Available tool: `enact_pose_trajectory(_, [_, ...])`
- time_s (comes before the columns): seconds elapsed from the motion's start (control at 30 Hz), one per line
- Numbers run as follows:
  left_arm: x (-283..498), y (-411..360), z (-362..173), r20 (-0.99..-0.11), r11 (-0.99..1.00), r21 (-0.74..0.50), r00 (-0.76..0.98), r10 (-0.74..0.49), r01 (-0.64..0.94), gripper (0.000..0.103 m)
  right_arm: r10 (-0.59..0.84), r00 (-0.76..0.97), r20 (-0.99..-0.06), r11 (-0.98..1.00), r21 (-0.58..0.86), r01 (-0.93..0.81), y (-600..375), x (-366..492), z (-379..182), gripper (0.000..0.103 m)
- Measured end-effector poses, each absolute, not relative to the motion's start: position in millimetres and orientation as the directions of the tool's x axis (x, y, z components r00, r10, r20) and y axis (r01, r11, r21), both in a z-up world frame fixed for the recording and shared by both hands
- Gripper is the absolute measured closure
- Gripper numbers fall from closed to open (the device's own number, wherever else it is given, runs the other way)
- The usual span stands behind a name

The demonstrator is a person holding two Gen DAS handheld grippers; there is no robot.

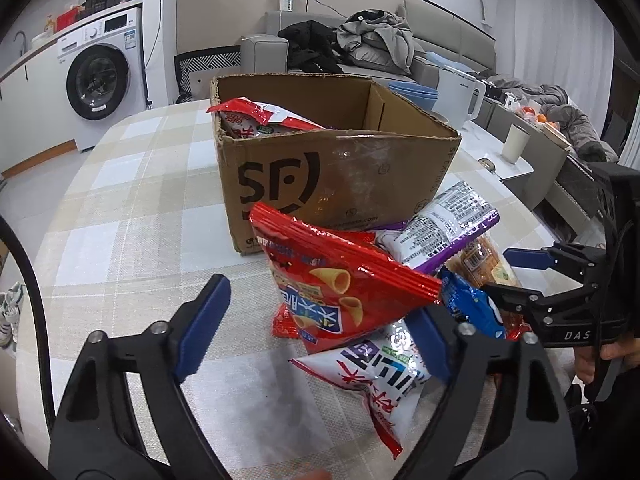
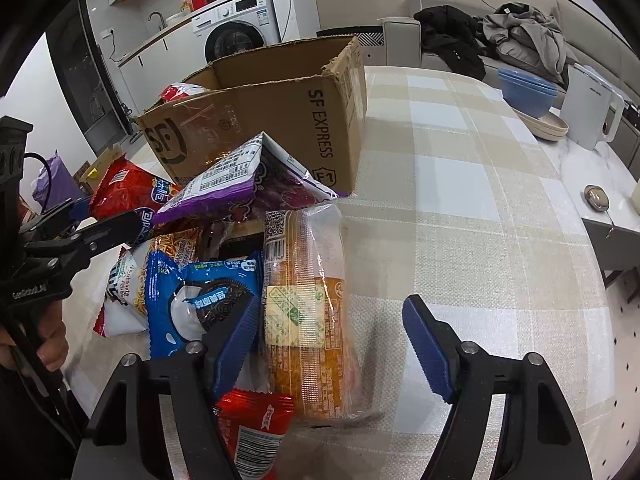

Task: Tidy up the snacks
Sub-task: 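Grasp the clear bag of orange snack sticks with the right tool while the left grasps the red chip bag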

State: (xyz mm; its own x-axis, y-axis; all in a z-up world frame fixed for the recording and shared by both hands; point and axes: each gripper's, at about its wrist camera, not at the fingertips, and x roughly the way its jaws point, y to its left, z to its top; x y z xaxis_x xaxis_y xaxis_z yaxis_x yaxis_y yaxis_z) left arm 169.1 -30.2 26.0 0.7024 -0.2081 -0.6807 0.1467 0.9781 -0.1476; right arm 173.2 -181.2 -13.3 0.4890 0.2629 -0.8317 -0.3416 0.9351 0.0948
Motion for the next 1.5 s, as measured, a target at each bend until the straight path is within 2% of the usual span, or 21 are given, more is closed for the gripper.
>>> enact_pose_trajectory(0.07, [170, -28, 25, -0.673, 0.973, -0.175, 0.703, -0.231, 0.153, 0.033, 0.268, 0.491, -0.829, 0.932, 0.094, -0.350, -180, 172, -12, 0.034])
enact_pose_trajectory(0.13, [172, -26, 23, -0.670, 0.969, -0.197, 0.700, -0.245, 0.151, 0.039, 0.269, 0.493, -0.827, 0.930, 0.091, -0.356, -179, 171, -12, 0.036])
enact_pose_trajectory(0.17, [173, -25, 23, -0.666, 0.965, -0.212, 0.700, -0.259, 0.156, 0.047, 0.270, 0.493, -0.827, 0.929, 0.090, -0.359, -179, 171, -12, 0.038])
enact_pose_trajectory(0.3, [175, -25, 21, -0.658, 0.963, -0.214, 0.704, -0.268, 0.166, 0.056, 0.278, 0.495, -0.823, 0.923, 0.087, -0.374, -177, 169, -11, 0.044])
enact_pose_trajectory(0.5, [171, -27, 22, -0.648, 0.963, -0.215, 0.714, -0.265, 0.163, 0.058, 0.285, 0.496, -0.820, 0.919, 0.087, -0.385, -175, 167, -10, 0.052])
enact_pose_trajectory(0.6, [169, -25, 23, -0.641, 0.964, -0.214, 0.722, -0.261, 0.158, 0.059, 0.277, 0.502, -0.819, 0.919, 0.074, -0.387, -173, 166, -10, 0.062])
enact_pose_trajectory(1.07, [153, -20, 41, -0.600, 0.968, -0.192, 0.762, -0.244, 0.159, 0.059, 0.273, 0.532, -0.801, 0.923, 0.063, -0.379, -176, 167, -5, 0.065])
enact_pose_trajectory(1.5, [133, -13, 63, -0.564, 0.971, -0.181, 0.792, -0.233, 0.156, 0.059, 0.310, 0.612, -0.728, 0.925, 0.081, -0.372, -183, 158, 22, 0.066])
